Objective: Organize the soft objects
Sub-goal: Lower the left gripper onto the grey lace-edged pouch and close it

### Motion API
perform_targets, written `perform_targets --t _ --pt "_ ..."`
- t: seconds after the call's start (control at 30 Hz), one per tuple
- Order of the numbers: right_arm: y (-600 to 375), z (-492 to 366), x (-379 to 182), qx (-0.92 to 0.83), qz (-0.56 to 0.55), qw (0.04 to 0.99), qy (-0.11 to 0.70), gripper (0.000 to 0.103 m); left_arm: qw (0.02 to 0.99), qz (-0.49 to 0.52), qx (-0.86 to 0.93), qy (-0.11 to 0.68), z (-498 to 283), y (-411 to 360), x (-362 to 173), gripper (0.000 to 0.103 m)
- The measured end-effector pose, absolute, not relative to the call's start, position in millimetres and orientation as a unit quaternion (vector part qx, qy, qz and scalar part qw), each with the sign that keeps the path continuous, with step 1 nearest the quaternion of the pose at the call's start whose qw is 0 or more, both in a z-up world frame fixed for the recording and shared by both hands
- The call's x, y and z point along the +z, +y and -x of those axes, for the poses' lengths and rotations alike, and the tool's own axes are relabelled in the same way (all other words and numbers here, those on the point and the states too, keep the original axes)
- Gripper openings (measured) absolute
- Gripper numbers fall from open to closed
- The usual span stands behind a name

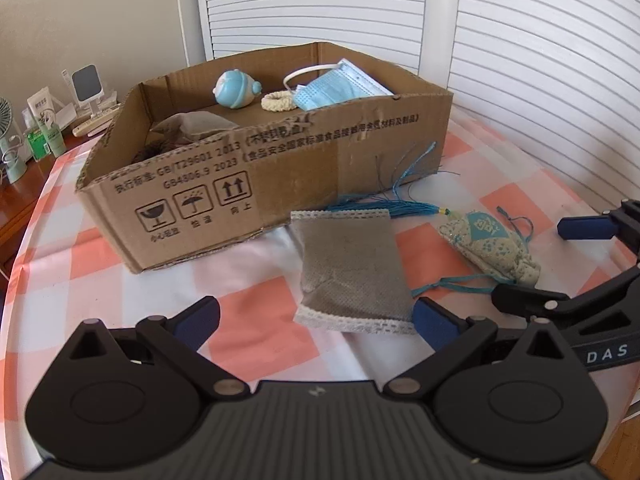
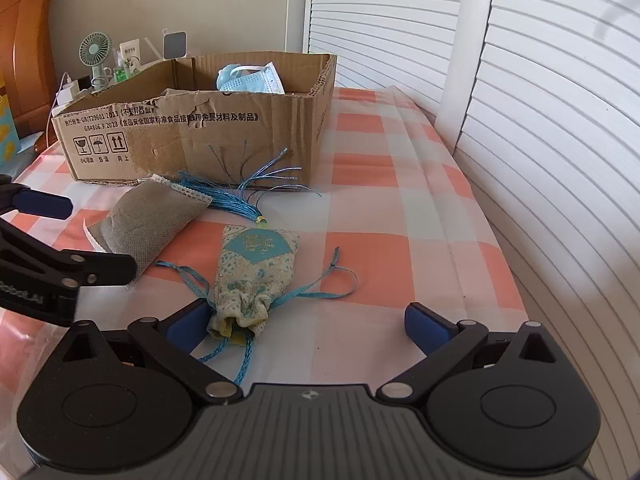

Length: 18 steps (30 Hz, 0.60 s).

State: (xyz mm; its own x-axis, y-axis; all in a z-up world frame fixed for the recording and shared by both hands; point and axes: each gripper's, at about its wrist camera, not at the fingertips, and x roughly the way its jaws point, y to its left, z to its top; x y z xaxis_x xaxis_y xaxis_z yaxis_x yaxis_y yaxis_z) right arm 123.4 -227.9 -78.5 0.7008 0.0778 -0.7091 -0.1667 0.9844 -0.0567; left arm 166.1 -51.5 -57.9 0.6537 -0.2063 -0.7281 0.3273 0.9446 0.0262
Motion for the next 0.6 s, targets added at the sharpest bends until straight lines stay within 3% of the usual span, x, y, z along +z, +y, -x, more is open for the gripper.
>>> perform_targets --t 0.6 --pt "-231 -121 -80 0.07 0.057 0.925 0.37 0.103 0.919 -0.104 -0.102 0.367 -181 -72 -61 0.099"
